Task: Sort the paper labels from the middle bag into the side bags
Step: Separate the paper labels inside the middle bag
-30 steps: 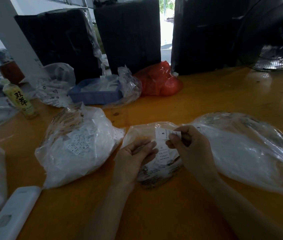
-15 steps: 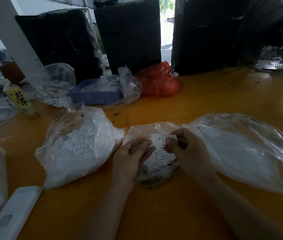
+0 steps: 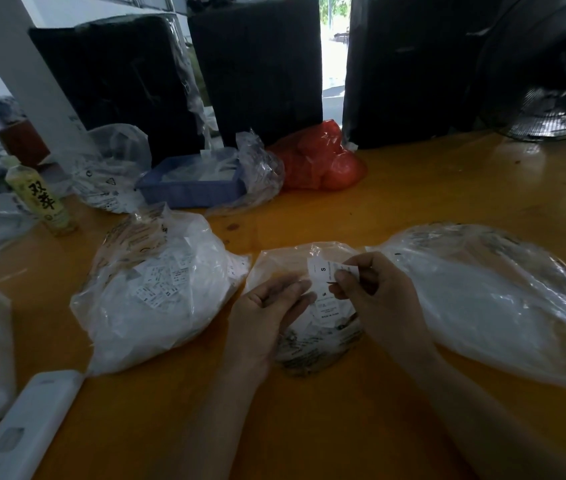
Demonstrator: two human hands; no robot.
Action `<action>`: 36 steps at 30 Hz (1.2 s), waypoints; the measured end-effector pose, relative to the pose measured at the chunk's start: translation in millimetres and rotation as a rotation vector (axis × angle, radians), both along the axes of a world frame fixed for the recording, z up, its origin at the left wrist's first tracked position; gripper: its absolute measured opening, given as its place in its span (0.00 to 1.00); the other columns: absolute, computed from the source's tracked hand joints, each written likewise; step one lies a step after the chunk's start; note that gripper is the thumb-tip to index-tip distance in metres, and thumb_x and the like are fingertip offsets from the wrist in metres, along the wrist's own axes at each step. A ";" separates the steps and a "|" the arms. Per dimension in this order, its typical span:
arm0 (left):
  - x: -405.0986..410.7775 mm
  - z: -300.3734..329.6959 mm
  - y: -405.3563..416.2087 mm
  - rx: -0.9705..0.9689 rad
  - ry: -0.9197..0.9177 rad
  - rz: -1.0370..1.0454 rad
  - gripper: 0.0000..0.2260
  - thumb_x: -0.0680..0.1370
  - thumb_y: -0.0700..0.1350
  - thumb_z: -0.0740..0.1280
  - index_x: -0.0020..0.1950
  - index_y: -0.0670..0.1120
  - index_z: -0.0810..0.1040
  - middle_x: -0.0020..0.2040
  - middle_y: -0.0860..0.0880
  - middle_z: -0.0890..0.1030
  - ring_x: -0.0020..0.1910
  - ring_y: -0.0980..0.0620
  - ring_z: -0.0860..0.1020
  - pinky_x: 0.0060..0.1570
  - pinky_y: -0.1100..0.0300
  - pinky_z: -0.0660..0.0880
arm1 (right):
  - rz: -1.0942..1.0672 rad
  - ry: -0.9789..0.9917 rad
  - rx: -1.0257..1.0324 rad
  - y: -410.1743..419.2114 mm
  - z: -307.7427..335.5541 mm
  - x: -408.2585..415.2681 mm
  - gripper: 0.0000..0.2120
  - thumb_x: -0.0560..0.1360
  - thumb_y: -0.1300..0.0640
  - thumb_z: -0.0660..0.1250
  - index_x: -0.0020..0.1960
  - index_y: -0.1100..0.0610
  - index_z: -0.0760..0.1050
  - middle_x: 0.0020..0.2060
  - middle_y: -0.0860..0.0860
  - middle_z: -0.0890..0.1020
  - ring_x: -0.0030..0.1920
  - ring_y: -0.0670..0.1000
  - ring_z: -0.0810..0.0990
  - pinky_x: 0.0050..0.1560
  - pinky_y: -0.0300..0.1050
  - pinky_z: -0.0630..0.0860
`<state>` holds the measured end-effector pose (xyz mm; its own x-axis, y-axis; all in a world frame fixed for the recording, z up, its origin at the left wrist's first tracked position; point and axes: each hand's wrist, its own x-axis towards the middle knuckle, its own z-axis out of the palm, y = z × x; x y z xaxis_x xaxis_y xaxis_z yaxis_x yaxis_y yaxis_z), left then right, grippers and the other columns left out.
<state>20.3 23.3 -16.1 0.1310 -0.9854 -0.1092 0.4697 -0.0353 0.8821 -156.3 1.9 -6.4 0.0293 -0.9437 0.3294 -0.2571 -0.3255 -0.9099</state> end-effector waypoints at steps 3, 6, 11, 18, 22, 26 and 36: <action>-0.1 0.2 1.1 -0.005 -0.010 0.004 0.16 0.66 0.46 0.81 0.51 0.43 0.89 0.55 0.38 0.87 0.55 0.42 0.87 0.51 0.60 0.83 | -0.002 0.019 -0.005 0.0 0.8 0.3 0.05 0.79 0.54 0.69 0.49 0.44 0.74 0.40 0.40 0.86 0.41 0.39 0.85 0.44 0.38 0.82; -0.4 -1.0 0.6 0.023 -0.005 0.049 0.17 0.69 0.46 0.79 0.54 0.39 0.87 0.52 0.38 0.88 0.53 0.42 0.87 0.48 0.62 0.83 | 0.015 0.022 0.012 1.0 1.4 0.3 0.05 0.79 0.54 0.69 0.50 0.45 0.75 0.40 0.42 0.86 0.42 0.40 0.85 0.43 0.38 0.82; -1.0 -1.9 -0.6 0.035 0.000 0.078 0.20 0.71 0.47 0.76 0.58 0.36 0.84 0.52 0.39 0.88 0.52 0.43 0.88 0.47 0.62 0.83 | 0.009 0.045 0.044 1.1 1.4 1.2 0.03 0.80 0.54 0.69 0.52 0.48 0.75 0.39 0.43 0.86 0.41 0.40 0.85 0.43 0.38 0.81; -0.1 -4.4 -1.2 0.027 0.002 0.088 0.13 0.71 0.47 0.76 0.51 0.42 0.88 0.53 0.40 0.88 0.53 0.42 0.87 0.48 0.61 0.83 | 0.012 0.002 0.099 2.3 3.0 1.6 0.06 0.80 0.54 0.69 0.55 0.52 0.76 0.39 0.45 0.87 0.40 0.40 0.85 0.41 0.36 0.80; -1.7 -4.9 -0.6 0.032 -0.006 0.074 0.15 0.70 0.48 0.76 0.53 0.41 0.87 0.53 0.40 0.88 0.52 0.42 0.88 0.47 0.62 0.83 | 0.017 0.006 0.111 3.8 4.4 2.4 0.08 0.80 0.54 0.69 0.57 0.54 0.75 0.39 0.45 0.87 0.40 0.40 0.85 0.42 0.40 0.81; -1.1 -6.0 0.0 0.024 -0.033 0.046 0.19 0.69 0.49 0.77 0.56 0.40 0.85 0.53 0.40 0.88 0.53 0.43 0.87 0.48 0.62 0.83 | 0.005 -0.030 0.099 4.5 5.4 2.3 0.05 0.80 0.53 0.69 0.54 0.50 0.75 0.39 0.45 0.87 0.40 0.40 0.85 0.39 0.37 0.81; 1.2 -5.0 -0.6 0.033 -0.040 0.065 0.10 0.70 0.48 0.78 0.49 0.47 0.90 0.53 0.42 0.88 0.53 0.45 0.88 0.48 0.62 0.83 | 0.069 0.058 0.076 4.7 -0.6 4.0 0.05 0.79 0.54 0.70 0.50 0.47 0.74 0.43 0.44 0.85 0.41 0.38 0.85 0.41 0.30 0.78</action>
<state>21.4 22.7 -21.1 0.1992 -0.9706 -0.1350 0.4365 -0.0355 0.8990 -152.2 6.6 -7.0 0.1116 -0.9611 0.2528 -0.2898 -0.2748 -0.9168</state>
